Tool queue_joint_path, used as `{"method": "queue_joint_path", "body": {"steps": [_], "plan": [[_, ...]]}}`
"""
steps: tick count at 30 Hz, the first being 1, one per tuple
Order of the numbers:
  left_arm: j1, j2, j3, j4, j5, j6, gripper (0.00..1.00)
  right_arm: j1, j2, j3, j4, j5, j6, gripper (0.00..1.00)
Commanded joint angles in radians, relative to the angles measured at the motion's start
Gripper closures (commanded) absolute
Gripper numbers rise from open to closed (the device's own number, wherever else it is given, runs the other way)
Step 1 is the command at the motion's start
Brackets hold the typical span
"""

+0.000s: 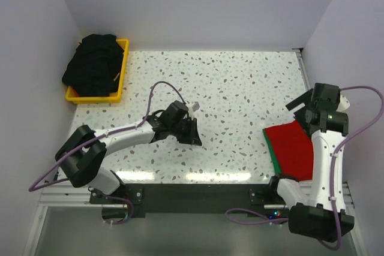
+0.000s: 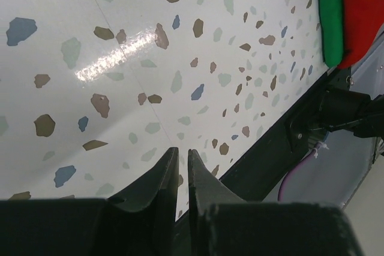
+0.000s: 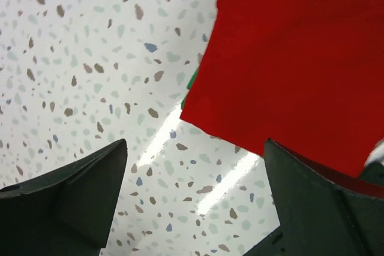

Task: Fold and stack the t-shirts
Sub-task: Reset both grippers

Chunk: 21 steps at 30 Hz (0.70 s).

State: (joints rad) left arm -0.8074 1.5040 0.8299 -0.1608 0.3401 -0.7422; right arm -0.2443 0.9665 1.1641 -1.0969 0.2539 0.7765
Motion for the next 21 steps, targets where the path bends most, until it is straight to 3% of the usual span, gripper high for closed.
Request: {"method": "queue_joint_path", "body": {"steps": [1,3,5,8,11,14,21], "plan": [[0.004,-0.048,0.058,-0.026,-0.062,0.04,0.83,0.008,0.011,-0.059,0.199,-0.203,-0.12,0.01],[0.017,-0.073,0.063,-0.04,-0.075,0.056,0.82,0.066,0.023,-0.101,0.261,-0.237,-0.123,0.01],[0.052,-0.103,0.058,-0.046,-0.082,0.072,0.82,0.146,0.044,-0.122,0.313,-0.173,-0.108,0.01],[0.109,-0.148,0.049,-0.06,-0.082,0.101,0.81,0.409,0.107,-0.153,0.383,-0.089,-0.06,0.01],[0.154,-0.188,0.049,-0.078,-0.095,0.138,0.8,0.548,0.202,-0.17,0.457,-0.038,-0.02,0.01],[0.18,-0.227,0.043,-0.101,-0.134,0.164,0.8,0.777,0.328,-0.143,0.508,0.054,0.0,0.01],[0.208,-0.323,0.014,-0.149,-0.21,0.179,0.77,0.988,0.503,-0.047,0.629,0.105,-0.014,0.01]]}}
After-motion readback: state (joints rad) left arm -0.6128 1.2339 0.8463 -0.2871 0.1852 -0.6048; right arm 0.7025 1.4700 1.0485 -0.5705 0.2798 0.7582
